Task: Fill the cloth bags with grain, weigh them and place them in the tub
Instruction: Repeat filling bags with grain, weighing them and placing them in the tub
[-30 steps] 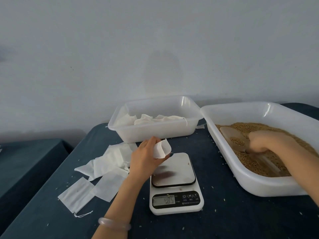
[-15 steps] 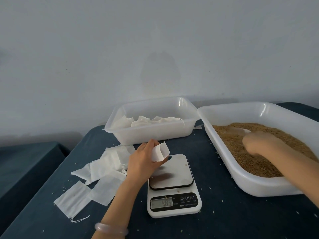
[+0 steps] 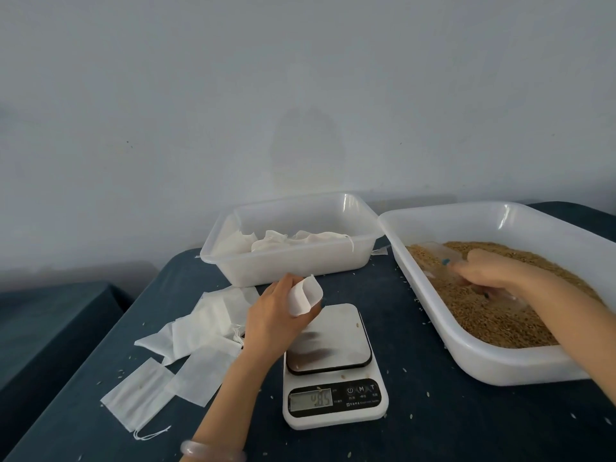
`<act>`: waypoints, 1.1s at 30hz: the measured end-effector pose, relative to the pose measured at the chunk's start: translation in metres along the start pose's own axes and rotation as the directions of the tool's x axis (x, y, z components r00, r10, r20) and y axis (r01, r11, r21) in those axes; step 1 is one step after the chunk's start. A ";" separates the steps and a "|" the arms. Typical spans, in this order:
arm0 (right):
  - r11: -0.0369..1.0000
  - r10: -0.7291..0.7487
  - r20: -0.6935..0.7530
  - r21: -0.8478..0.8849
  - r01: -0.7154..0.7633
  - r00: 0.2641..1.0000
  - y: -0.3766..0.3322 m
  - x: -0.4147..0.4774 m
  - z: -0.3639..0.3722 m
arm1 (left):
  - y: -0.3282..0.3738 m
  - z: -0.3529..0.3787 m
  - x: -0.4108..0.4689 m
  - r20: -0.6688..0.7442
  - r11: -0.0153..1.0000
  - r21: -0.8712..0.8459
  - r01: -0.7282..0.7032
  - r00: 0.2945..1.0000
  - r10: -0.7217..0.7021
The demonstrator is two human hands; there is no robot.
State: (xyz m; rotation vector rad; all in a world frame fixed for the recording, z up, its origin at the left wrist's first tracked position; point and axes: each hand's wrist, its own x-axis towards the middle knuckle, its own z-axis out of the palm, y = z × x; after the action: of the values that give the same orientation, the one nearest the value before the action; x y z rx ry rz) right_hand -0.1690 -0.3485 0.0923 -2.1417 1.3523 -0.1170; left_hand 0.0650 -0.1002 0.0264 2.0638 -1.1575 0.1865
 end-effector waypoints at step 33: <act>0.553 -0.803 -0.044 -0.429 0.714 0.595 -0.052 -0.046 0.001 | 0.003 -0.004 0.001 0.140 0.997 -0.069 0.034 0.990 -0.024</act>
State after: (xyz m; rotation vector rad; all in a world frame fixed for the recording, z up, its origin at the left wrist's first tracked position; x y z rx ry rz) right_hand -0.1485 -0.2935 0.1294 -3.0070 0.4247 -0.5177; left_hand 0.0642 -0.0990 0.0313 2.0555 -1.1983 -0.0135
